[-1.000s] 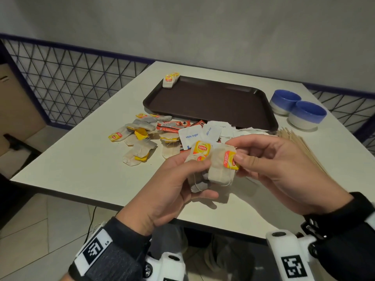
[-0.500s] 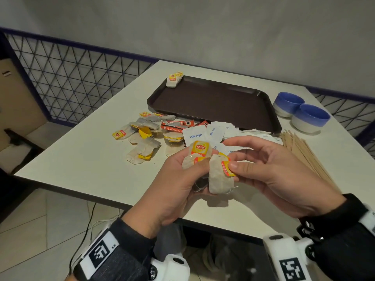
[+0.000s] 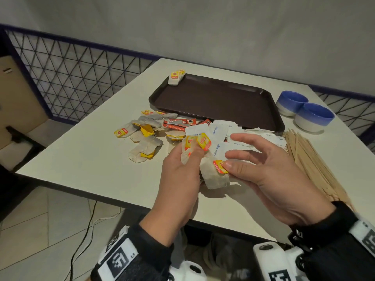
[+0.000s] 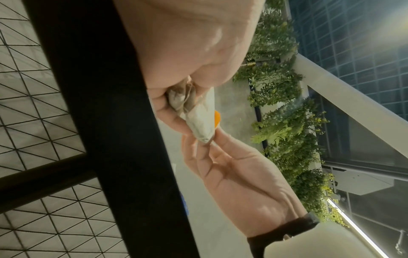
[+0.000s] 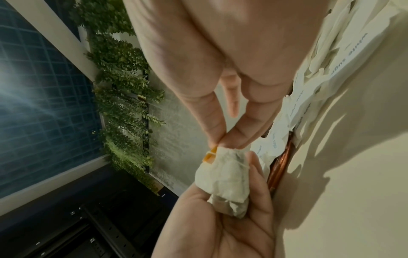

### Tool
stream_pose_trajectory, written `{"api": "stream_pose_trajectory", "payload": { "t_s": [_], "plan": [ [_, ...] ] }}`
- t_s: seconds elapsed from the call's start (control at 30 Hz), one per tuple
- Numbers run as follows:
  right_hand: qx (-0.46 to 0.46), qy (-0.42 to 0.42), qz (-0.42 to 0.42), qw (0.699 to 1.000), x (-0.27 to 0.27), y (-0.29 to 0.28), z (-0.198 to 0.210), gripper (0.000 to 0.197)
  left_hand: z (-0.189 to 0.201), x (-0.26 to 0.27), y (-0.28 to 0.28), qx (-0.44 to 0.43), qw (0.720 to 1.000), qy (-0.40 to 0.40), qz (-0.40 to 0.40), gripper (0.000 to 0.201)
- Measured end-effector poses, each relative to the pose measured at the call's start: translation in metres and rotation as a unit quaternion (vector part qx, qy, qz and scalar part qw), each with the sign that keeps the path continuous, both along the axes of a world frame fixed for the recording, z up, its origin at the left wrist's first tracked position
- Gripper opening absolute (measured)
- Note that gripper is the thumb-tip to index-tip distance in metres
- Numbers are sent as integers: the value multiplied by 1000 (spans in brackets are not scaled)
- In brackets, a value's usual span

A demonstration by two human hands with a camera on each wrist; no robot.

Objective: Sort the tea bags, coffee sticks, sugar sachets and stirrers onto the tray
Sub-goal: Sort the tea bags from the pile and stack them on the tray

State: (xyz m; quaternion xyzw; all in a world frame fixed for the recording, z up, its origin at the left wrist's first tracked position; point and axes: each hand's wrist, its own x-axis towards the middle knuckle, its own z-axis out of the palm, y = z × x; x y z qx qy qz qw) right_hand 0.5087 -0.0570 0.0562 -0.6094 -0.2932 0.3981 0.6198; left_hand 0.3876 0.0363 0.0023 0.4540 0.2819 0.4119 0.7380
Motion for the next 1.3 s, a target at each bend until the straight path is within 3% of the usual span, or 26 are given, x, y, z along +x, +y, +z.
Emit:
{"api": "stream_pose_trajectory", "payload": {
  "t_s": [0.17, 0.33, 0.47, 0.6, 0.77, 0.87, 1.0, 1.13, 1.3],
  "plan": [
    [6, -66, 94, 993, -7, -1, -4, 42, -1, 6, -1, 33, 997, 38, 61, 17],
    [3, -108, 137, 985, -9, -2, -4, 32, 0, 6, -3, 35, 996, 45, 69, 19],
    [19, -51, 97, 994, 2, -10, -1, 28, 6, -1, 0, -30, 999, 10, 26, 21],
    [-10, 50, 34, 998, 10, -17, -9, 25, 10, -7, 0, -28, 999, 9, -32, 25],
    [2, 80, 13, 997, 7, -18, -9, 14, 14, -8, 0, -30, 996, 36, -80, 28],
    [24, 43, -4, 999, 8, -16, -6, 13, 15, -11, 1, -36, 993, 25, -113, 33],
    [33, -28, -26, 999, 9, -17, 1, 14, 21, -14, 0, -37, 984, 17, -174, 60],
    [19, -93, -21, 995, 9, -18, 6, 13, 21, -15, 2, -80, 980, 0, -183, 50],
    [4, -159, -11, 987, 12, -19, 12, 13, 19, -19, 5, -98, 976, -5, -197, 56]
  ]
}}
